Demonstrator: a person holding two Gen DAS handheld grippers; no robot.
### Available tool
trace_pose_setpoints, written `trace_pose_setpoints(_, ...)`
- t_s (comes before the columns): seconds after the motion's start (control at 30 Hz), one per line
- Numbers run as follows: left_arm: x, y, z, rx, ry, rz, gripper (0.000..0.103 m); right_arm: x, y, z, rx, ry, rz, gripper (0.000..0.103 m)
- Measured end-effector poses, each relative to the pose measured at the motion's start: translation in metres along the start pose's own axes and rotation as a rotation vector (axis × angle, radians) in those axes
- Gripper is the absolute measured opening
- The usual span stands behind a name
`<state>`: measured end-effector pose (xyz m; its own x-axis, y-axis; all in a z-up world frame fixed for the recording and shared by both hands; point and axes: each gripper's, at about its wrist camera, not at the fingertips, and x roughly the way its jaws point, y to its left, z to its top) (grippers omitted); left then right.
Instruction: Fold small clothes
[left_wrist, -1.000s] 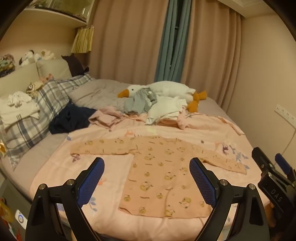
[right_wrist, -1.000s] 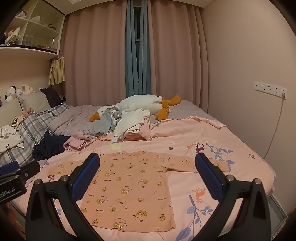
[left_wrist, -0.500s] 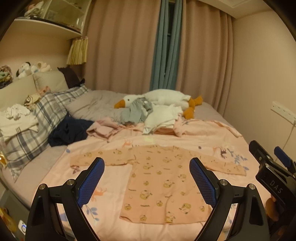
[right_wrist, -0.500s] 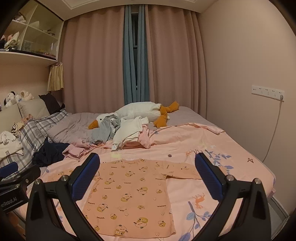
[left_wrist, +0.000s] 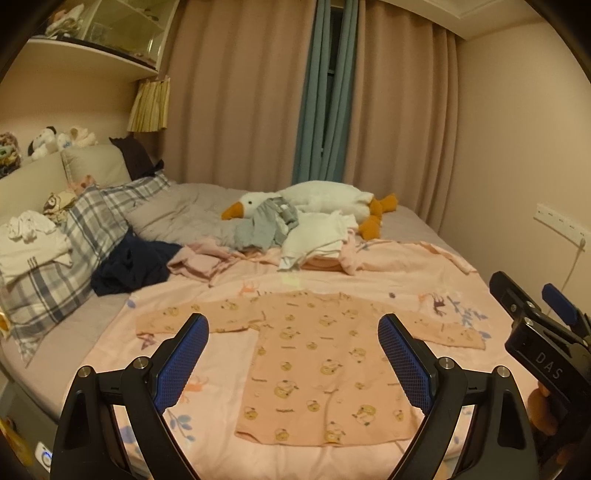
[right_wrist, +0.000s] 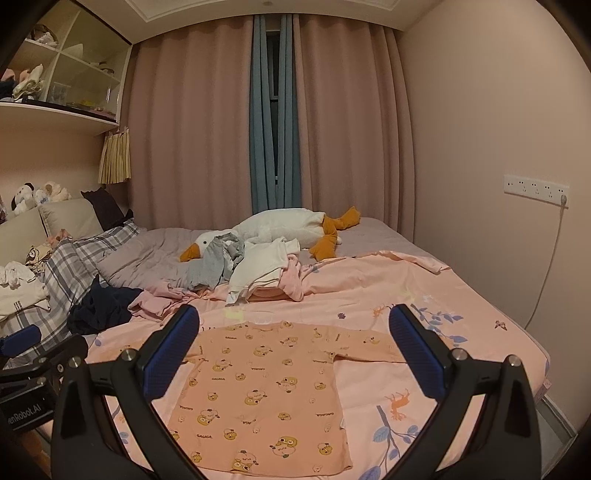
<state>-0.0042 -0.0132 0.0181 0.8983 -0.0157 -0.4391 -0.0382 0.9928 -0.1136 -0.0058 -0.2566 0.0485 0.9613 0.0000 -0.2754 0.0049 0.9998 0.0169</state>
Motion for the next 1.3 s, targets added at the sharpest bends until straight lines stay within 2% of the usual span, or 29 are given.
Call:
trace_pose_setpoints(0.4,-0.0049,-0.0004,-0.0021,0.004,-0.026,0.007,0.093,-0.0044,0.0009,0.0016,-0.002,-0.005,0.015,0.103)
trace_pose_setpoints(0.83,-0.0051,0.0020,-0.0019,0.003,-0.014,-0.012,0.093,-0.0040,0.0004,0.0014,-0.005,0.009,0.005,0.103)
trace_pose_setpoints(1.3,-0.0069,0.0003,-0.0023,0.008,-0.021,0.008,0.093,-0.0101,0.0016,-0.0012,0.016,0.012,-0.005,0.103)
